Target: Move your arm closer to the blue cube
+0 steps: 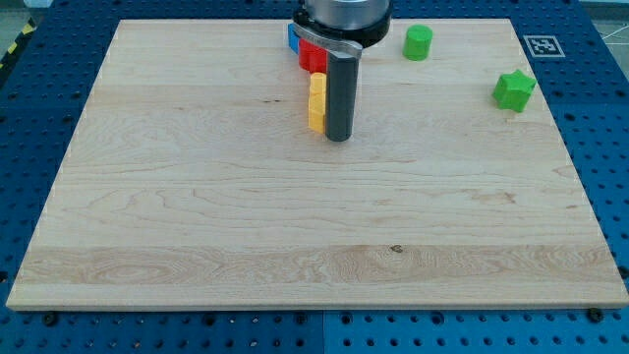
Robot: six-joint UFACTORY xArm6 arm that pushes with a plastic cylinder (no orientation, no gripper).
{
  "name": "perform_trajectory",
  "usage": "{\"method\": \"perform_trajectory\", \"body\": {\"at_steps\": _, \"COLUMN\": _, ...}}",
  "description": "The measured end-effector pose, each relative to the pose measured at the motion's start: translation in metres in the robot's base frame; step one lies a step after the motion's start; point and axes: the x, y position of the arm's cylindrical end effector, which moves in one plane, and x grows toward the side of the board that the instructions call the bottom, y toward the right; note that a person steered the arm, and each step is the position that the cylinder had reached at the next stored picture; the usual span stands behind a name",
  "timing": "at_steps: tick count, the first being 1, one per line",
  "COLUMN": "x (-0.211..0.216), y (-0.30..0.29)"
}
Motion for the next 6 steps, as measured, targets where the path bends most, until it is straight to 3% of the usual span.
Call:
{"method": "perform_trajectory", "body": {"at_steps": 2, "x": 0.02, "y": -0.014}}
{"method": "perform_trajectory", "body": {"at_steps": 4, "x": 0.025, "y": -0.063}}
{"method": "perform_trajectory", "body": {"at_steps": 5, "x": -0.015, "y": -0.073}}
{"method": "perform_trajectory", "body": {"at_steps": 6, "x": -0.084, "y": -0.073}}
